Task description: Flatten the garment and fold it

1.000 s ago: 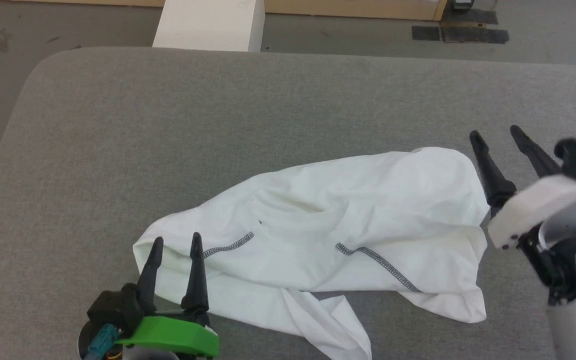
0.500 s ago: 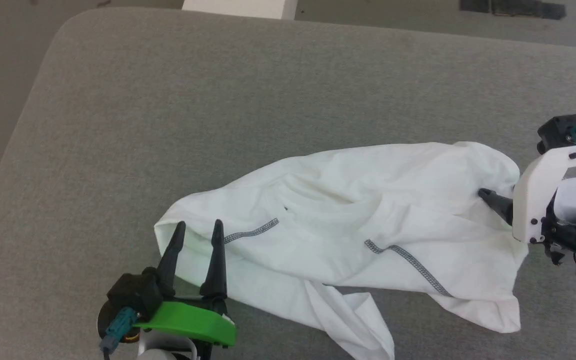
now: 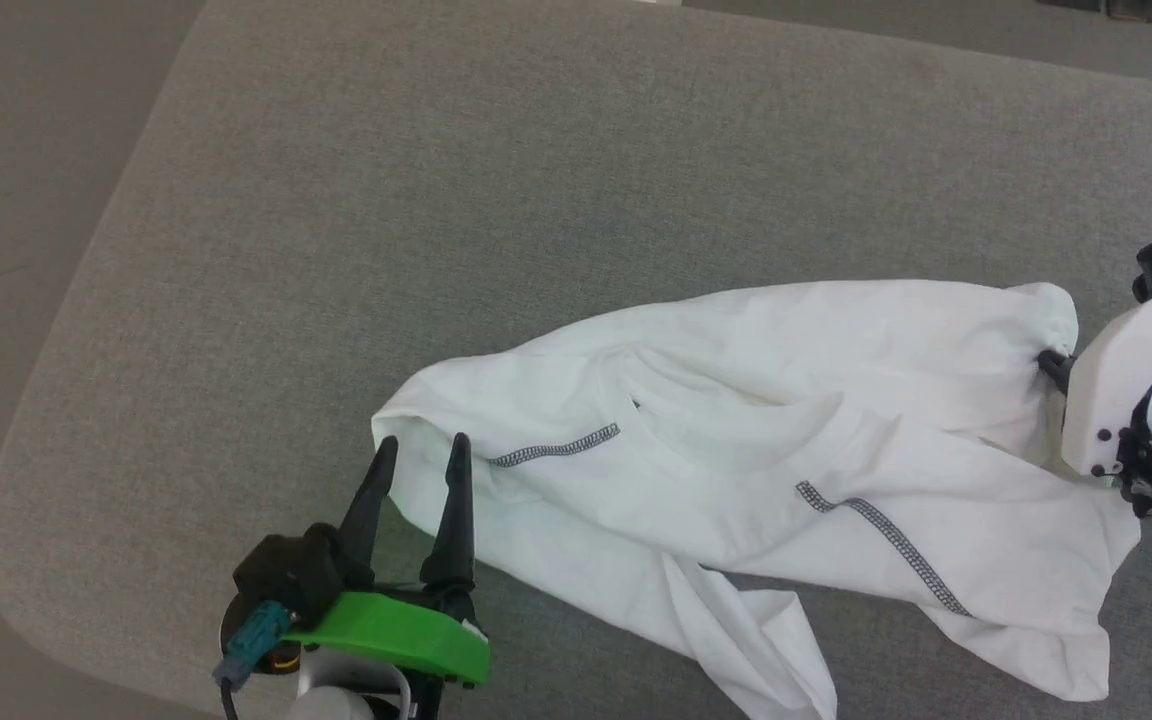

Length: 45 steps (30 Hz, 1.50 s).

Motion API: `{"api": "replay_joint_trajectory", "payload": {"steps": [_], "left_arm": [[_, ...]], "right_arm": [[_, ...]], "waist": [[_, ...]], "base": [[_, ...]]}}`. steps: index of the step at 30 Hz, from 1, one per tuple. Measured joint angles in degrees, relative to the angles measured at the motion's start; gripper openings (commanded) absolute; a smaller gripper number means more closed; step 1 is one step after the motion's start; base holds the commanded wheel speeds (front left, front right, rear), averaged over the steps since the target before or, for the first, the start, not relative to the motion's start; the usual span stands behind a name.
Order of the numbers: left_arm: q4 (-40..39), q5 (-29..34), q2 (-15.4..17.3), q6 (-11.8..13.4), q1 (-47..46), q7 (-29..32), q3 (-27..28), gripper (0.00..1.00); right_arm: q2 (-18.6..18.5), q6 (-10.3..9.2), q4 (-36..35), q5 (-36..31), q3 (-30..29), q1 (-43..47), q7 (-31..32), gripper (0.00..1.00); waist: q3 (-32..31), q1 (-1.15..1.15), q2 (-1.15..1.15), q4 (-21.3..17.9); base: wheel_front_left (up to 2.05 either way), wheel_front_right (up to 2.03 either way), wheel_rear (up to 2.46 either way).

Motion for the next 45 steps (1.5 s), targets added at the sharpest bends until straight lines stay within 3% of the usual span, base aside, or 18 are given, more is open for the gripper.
{"api": "replay_joint_trajectory", "payload": {"steps": [5,12,13,17,22,24,25,26,32,38,42,45], "left_arm": [[0.05,-1.04,0.00,0.15,0.23,0.00,0.12,1.00],[-0.80,-2.03,-0.04,0.81,0.18,0.00,-0.93,1.00],[-0.93,-2.32,-0.04,0.98,0.03,0.00,-1.54,1.00],[-1.18,-2.66,-0.05,1.21,-0.93,0.00,-2.41,1.00],[-1.49,-4.31,-0.07,1.51,-2.65,0.00,-4.69,1.00],[-1.68,-4.94,-0.09,1.79,-3.74,0.00,-6.14,1.00],[-1.71,-5.20,-0.10,2.02,-4.11,0.00,-6.44,1.00],[-1.69,-5.32,-0.10,2.12,-4.42,0.00,-6.65,1.00],[-0.84,-5.36,-0.10,2.68,-4.91,0.00,-6.81,1.00],[-0.10,-5.34,-0.10,2.67,-4.73,0.00,-5.57,1.00],[-0.27,-5.26,-0.10,2.68,-3.58,0.00,-4.75,1.00],[-0.34,-5.09,-0.11,2.60,-2.82,0.00,-4.46,1.00]], "right_arm": [[-0.71,0.00,-1.25,-0.41,1.02,-2.64,-2.58,0.00],[-7.44,0.01,-5.99,-4.20,2.07,-16.39,-4.70,0.00],[-10.29,0.01,-5.64,-5.92,3.27,-22.33,-6.14,0.00],[-14.44,0.01,-3.63,-8.59,6.27,-28.32,-9.55,0.00],[-16.28,0.01,1.83,-11.71,7.80,-30.26,-10.72,0.00],[-15.81,0.01,5.12,-13.23,7.44,-30.12,-11.21,0.43],[-15.50,0.01,6.08,-13.60,7.13,-30.04,-11.56,0.83],[-15.21,0.01,6.99,-13.95,6.95,-29.87,-11.74,1.00],[-13.95,0.01,9.17,-12.76,7.51,-28.63,-12.27,1.00],[-13.26,0.01,8.37,-5.86,7.43,-27.37,-11.38,1.00],[-13.03,0.01,4.64,2.03,8.15,-22.32,-4.71,1.00],[-15.53,0.01,-0.16,7.94,9.82,-15.77,1.16,1.00]], "waist": [[-2.08,0.00,0.00,-0.28],[-1.91,0.00,0.00,-0.69],[-0.61,0.00,0.00,-0.29],[1.72,0.00,0.00,0.86],[4.60,0.00,0.00,2.72],[6.29,0.01,0.00,3.90],[6.83,0.01,0.00,4.31],[7.31,0.01,0.00,4.71],[8.20,0.01,0.00,5.81],[5.89,0.01,0.00,5.18],[3.75,0.00,0.00,3.65],[2.92,0.00,0.00,2.23]], "base": [[0.00,0.00,0.00],[0.00,0.00,0.00],[0.00,0.00,0.00],[0.00,0.00,0.00],[0.00,0.00,0.00],[0.00,0.00,0.00],[0.00,0.00,0.00],[0.00,0.00,0.00],[0.00,0.00,0.00],[0.00,0.00,0.00],[0.00,0.00,0.00],[0.00,0.00,0.00]]}}
